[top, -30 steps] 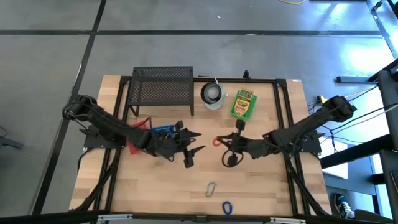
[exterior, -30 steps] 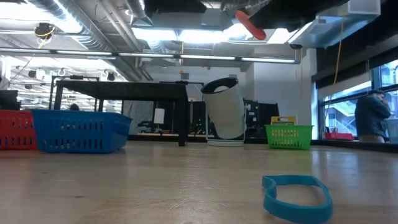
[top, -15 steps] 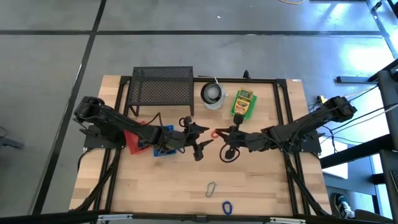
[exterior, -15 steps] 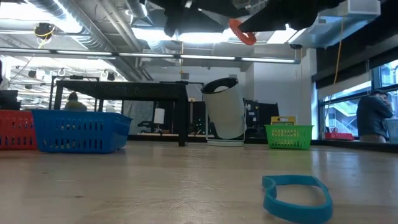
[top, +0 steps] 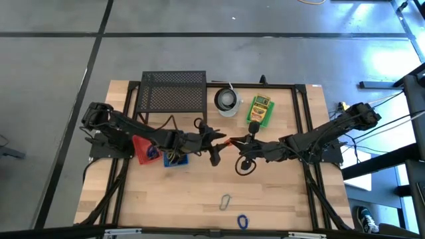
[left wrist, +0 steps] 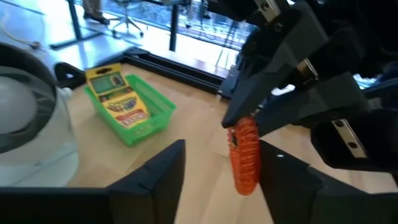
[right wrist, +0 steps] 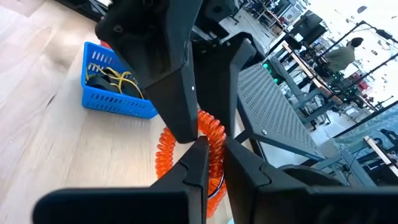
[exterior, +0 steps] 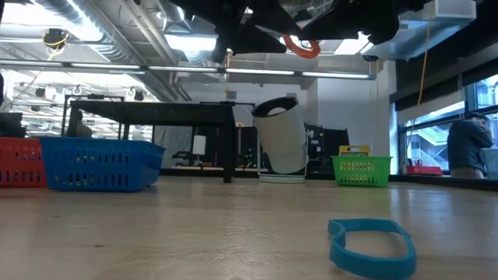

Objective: Pick & Place Office Desk Supplies
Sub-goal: Put the orange spring keychain into the red bin

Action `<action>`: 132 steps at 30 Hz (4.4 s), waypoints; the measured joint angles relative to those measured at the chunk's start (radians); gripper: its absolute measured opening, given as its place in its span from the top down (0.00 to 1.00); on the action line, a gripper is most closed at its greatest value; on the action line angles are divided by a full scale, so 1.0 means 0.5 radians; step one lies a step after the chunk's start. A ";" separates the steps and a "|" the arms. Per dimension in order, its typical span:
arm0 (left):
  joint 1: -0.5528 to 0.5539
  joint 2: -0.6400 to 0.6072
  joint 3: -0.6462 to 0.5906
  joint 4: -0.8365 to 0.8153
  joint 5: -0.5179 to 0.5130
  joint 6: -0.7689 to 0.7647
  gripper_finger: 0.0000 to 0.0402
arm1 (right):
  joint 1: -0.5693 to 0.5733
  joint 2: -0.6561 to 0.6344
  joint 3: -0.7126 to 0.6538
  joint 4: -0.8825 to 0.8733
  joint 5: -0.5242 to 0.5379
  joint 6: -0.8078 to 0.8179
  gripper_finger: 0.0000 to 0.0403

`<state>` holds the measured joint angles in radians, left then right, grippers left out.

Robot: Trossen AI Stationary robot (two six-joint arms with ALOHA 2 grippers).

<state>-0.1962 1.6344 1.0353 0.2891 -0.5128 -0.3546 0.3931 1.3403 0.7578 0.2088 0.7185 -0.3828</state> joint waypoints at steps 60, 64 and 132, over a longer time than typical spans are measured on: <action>-0.140 -0.640 0.000 -2.070 -0.047 -0.853 0.96 | 0.007 -0.467 0.003 -1.002 -0.893 1.371 0.35; -0.232 -0.716 0.000 -2.567 -0.025 -1.294 0.96 | 0.007 -0.466 0.003 -1.002 -0.878 1.365 0.35; -0.520 0.020 0.000 -3.508 0.649 -2.073 0.89 | 0.007 -0.458 0.002 -0.987 -0.823 1.392 0.35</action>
<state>-0.4564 1.6444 1.0351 -1.4649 -0.1885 -1.3909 0.3965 1.1114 0.7586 -0.2848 0.3069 0.3132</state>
